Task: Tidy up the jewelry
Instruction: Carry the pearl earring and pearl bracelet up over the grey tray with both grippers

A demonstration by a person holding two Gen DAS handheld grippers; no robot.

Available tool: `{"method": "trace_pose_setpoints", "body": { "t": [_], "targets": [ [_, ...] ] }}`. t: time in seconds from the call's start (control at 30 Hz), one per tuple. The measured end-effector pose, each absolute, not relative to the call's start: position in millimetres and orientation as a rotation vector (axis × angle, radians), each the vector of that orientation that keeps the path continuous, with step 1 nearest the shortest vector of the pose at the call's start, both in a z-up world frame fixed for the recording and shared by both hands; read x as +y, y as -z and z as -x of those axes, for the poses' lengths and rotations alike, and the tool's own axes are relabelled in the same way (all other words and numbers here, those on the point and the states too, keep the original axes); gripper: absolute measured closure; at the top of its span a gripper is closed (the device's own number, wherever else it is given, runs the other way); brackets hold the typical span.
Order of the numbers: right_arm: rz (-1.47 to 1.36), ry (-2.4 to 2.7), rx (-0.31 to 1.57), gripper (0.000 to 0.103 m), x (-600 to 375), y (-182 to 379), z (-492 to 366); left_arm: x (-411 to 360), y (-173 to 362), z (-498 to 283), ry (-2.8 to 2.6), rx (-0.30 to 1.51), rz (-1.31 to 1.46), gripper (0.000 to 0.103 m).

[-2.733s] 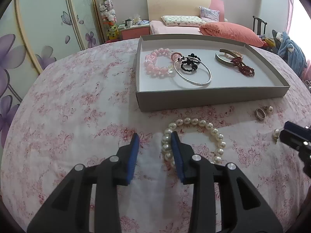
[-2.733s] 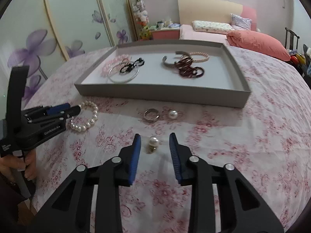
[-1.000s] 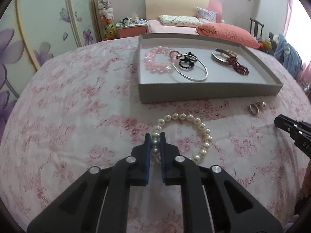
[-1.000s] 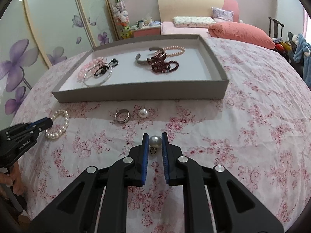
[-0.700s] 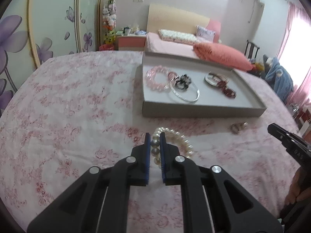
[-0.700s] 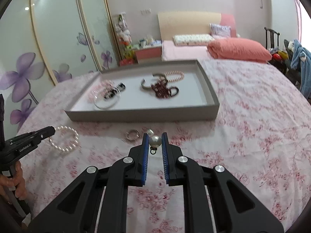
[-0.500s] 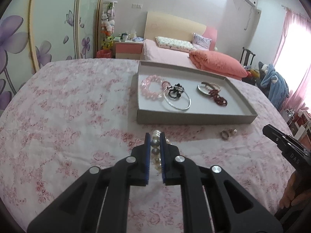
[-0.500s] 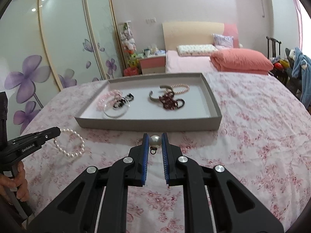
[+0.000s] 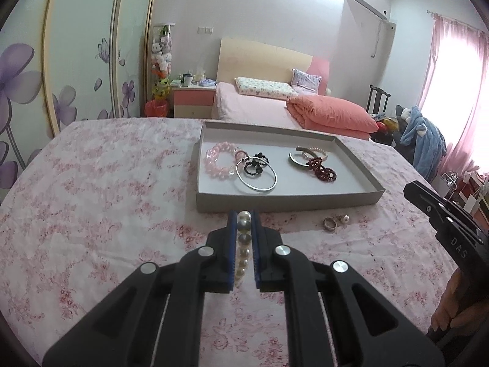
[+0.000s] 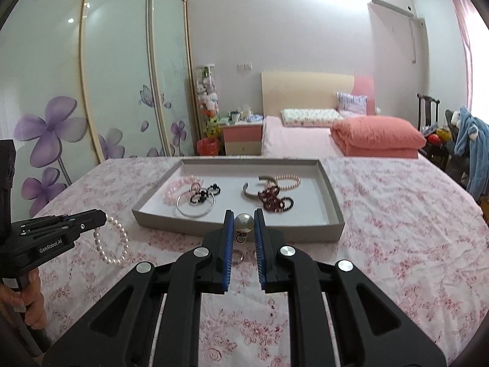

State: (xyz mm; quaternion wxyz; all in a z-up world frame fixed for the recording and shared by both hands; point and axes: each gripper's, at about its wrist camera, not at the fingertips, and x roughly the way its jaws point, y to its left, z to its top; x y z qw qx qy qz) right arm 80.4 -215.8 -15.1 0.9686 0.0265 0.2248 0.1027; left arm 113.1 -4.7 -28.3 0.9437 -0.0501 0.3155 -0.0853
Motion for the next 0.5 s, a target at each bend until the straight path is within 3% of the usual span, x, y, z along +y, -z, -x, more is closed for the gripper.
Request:
{"method": "trace_pose_setpoints", "body": {
  "t": [0.5],
  "targets": [
    [-0.012,-0.186,0.32,0.089,-208,-5,-67,-25,5,-99,0.144,0.54,0.051,0.093]
  ]
}}
